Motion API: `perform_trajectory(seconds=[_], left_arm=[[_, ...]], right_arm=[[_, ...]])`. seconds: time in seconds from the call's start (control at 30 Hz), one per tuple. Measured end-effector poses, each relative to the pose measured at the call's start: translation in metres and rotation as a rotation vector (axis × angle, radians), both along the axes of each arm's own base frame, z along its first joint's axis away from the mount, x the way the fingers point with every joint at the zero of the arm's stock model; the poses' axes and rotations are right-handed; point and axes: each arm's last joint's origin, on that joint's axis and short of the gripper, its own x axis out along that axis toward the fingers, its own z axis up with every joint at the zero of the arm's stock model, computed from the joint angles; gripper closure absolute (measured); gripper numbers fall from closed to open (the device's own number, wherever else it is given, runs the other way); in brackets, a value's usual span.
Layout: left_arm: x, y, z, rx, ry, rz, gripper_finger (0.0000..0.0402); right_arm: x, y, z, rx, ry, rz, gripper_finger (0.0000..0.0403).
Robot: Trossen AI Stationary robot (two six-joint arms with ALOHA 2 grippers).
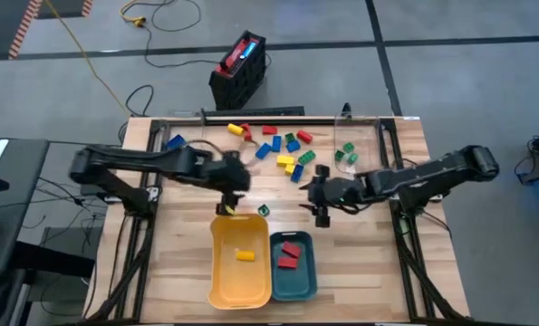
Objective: Sort blocks
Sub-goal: Put the blue game piece into the left transparent bin
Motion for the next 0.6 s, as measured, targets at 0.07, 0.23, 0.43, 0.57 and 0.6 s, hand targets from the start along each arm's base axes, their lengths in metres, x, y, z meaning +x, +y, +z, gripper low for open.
perform_trajectory(seconds=[0.07,0.23,0.43,0.57,0.6], left_arm=[[-0.014,0.001,-0.003,-0.033,-0.084,0.041,0.0157],[-0.038,0.020,-0.008,0.046,-0.249,0.240,0.0157],[-0.038,0.076,-0.015,0.011,-0.260,0.444,0.0157],[-0.036,0.096,-0.018,-0.049,-0.262,0.409,0.0157],[-0.035,0.096,-0.019,-0.046,-0.258,0.399,0.0157]], right_arm=[[0.006,-0.011,0.005,0.008,-0.002,-0.002,0.0155],[0.012,-0.054,0.004,0.026,0.004,-0.023,0.0155],[0.019,-0.094,0.001,0.027,-0.084,-0.086,0.0155],[0.026,-0.099,0.001,-0.023,-0.124,-0.060,0.0155],[0.026,-0.098,0.001,-0.031,-0.130,-0.049,0.0155]])
